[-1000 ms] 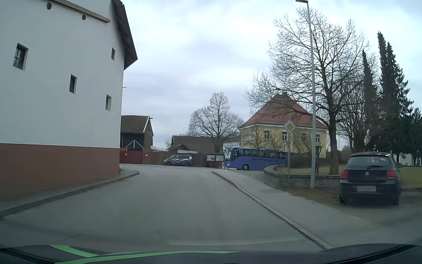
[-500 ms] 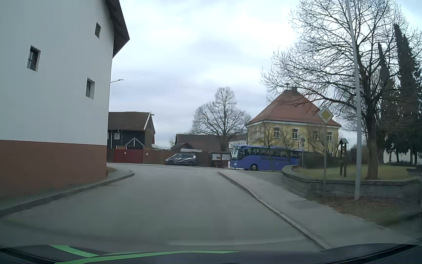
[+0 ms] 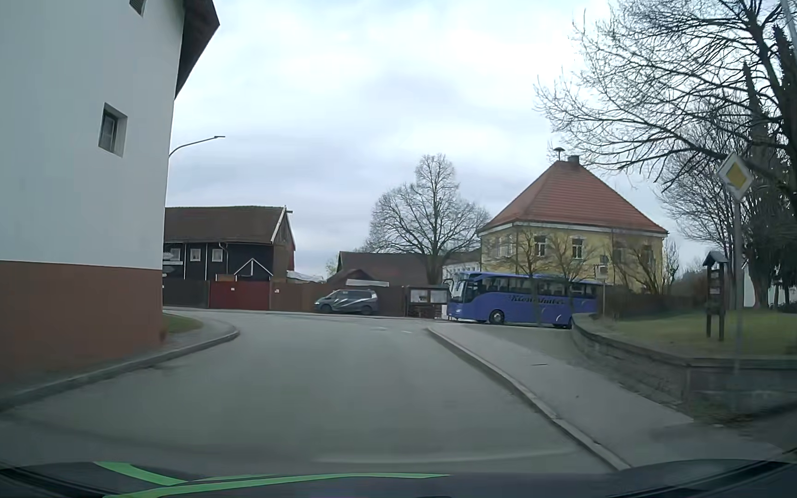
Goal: Follow the waypoints while adhering to traffic rules and regulations
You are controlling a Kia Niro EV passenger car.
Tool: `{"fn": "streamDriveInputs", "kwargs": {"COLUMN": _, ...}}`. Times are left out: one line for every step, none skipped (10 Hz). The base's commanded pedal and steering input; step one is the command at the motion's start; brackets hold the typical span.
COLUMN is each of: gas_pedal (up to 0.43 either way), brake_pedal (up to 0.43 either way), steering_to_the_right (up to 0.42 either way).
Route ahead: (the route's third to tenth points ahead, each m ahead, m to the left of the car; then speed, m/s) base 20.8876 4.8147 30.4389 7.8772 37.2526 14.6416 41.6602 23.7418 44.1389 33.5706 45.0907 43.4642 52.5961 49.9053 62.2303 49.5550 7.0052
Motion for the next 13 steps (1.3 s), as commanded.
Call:
{"fn": "streamDriveInputs", "kwargs": {"gas_pedal": 0.000, "brake_pedal": 0.000, "steering_to_the_right": -0.018}}
{"fn": "streamDriveInputs", "kwargs": {"gas_pedal": 0.000, "brake_pedal": 0.000, "steering_to_the_right": -0.018}}
{"fn": "streamDriveInputs", "kwargs": {"gas_pedal": 0.000, "brake_pedal": 0.000, "steering_to_the_right": -0.018}}
{"fn": "streamDriveInputs", "kwargs": {"gas_pedal": 0.000, "brake_pedal": 0.000, "steering_to_the_right": -0.018}}
{"fn": "streamDriveInputs", "kwargs": {"gas_pedal": 0.000, "brake_pedal": 0.000, "steering_to_the_right": -0.018}}
{"fn": "streamDriveInputs", "kwargs": {"gas_pedal": 0.000, "brake_pedal": 0.000, "steering_to_the_right": -0.018}}
{"fn": "streamDriveInputs", "kwargs": {"gas_pedal": 0.000, "brake_pedal": 0.000, "steering_to_the_right": -0.018}}
{"fn": "streamDriveInputs", "kwargs": {"gas_pedal": 0.000, "brake_pedal": 0.000, "steering_to_the_right": -0.018}}
{"fn": "streamDriveInputs", "kwargs": {"gas_pedal": 0.000, "brake_pedal": 0.000, "steering_to_the_right": -0.018}}
{"fn": "streamDriveInputs", "kwargs": {"gas_pedal": 0.000, "brake_pedal": 0.000, "steering_to_the_right": -0.018}}
{"fn": "streamDriveInputs", "kwargs": {"gas_pedal": 0.000, "brake_pedal": 0.000, "steering_to_the_right": -0.018}}
{"fn": "streamDriveInputs", "kwargs": {"gas_pedal": 0.000, "brake_pedal": 0.000, "steering_to_the_right": -0.018}}
{"fn": "streamDriveInputs", "kwargs": {"gas_pedal": 0.000, "brake_pedal": 0.000, "steering_to_the_right": -0.018}}
